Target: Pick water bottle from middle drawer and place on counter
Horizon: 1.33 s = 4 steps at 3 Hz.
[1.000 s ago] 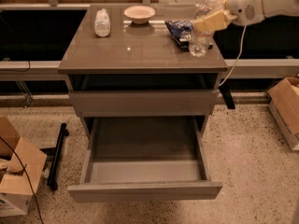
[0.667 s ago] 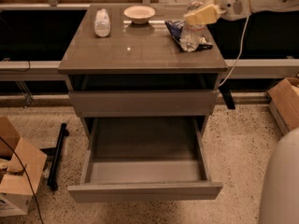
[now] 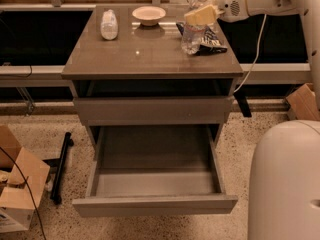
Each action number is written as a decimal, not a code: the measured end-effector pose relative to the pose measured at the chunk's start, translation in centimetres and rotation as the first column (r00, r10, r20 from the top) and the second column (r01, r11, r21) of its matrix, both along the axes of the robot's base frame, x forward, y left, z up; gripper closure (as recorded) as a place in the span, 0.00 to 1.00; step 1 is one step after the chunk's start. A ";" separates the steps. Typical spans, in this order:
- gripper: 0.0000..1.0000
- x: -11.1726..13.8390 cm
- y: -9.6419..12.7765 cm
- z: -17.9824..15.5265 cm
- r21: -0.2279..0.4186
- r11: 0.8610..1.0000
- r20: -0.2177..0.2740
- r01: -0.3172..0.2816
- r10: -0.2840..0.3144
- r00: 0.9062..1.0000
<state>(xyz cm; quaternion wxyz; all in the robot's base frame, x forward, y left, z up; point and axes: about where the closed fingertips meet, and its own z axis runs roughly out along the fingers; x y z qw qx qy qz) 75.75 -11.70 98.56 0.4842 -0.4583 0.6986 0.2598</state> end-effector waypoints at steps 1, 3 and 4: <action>0.84 1.0 1.3 -1.8 -0.007 1.000 -0.058 -0.011 0.010 0.998; 0.38 1.4 2.5 -5.1 -0.062 0.997 -0.165 -0.037 0.026 0.986; 0.15 1.5 2.6 -5.4 -0.067 0.997 -0.174 -0.042 0.029 0.984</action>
Offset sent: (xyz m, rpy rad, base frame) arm 0.0380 0.0115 -0.0464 -0.0920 0.2137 0.0319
